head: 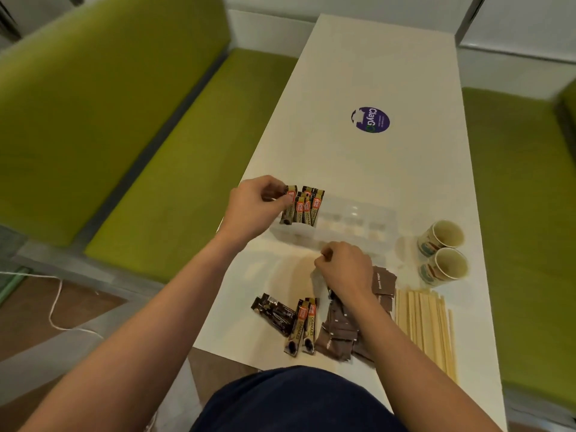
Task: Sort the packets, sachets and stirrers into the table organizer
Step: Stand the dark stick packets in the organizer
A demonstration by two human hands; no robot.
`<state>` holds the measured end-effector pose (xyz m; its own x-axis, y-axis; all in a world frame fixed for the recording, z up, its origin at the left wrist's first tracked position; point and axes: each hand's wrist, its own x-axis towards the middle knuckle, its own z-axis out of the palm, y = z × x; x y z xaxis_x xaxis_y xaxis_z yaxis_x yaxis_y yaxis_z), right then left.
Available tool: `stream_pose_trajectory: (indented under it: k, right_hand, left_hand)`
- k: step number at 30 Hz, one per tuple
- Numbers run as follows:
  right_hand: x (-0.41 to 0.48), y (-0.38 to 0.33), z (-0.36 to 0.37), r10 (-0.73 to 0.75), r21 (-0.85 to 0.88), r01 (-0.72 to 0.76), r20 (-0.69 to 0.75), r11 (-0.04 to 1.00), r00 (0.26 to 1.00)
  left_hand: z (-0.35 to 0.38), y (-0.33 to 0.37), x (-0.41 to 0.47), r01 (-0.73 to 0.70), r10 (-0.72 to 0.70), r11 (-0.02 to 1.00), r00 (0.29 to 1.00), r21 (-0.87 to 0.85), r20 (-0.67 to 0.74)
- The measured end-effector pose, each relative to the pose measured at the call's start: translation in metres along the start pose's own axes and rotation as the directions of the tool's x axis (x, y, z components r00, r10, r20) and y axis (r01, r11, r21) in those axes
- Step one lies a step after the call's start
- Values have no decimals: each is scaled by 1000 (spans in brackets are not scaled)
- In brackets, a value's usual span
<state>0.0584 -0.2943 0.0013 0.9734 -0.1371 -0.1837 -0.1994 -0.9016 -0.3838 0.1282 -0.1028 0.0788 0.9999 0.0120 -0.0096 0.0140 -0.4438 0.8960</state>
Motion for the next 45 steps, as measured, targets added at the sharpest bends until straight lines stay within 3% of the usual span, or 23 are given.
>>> stream_pose_trajectory:
  k: [5, 11, 17, 22, 24, 27, 33, 37, 45]
  right_hand:
    - [-8, 0, -6, 31, 286, 3, -115, 958, 993]
    - [-24, -6, -33, 214, 706, 40, -268, 708, 939]
    - [-7, -9, -69, 209, 825, 153, -310, 544, 928]
    - [11, -14, -88, 221, 893, 88, -204, 442, 954]
    - [15, -16, -92, 220, 872, 66, -194, 485, 956]
    - [23, -20, -95, 188, 768, 74, -248, 637, 950]
    - [40, -25, -118, -39, 488, 112, -157, 866, 987]
    - [56, -28, -121, -27, 430, 94, -158, 898, 987]
    - [72, -38, -106, -155, 283, 178, -101, 942, 983]
  left_hand:
    - [6, 15, 27, -61, 60, 997, 998, 38, 33]
    - [23, 2, 45, -69, 46, 984, 989, 164, 139]
    - [36, -18, 49, -97, 29, 942, 977, 322, 210]
    - [43, -28, 52, -179, 49, 831, 967, 527, 252]
    - [44, -28, 53, -235, 90, 775, 960, 587, 265]
    - [44, -24, 52, -287, 125, 713, 950, 639, 287]
    - [40, -25, 52, -293, 147, 699, 952, 653, 270]
    - [40, -26, 50, -297, 156, 711, 950, 638, 269]
    - [35, -27, 45, -332, 208, 749, 939, 574, 273]
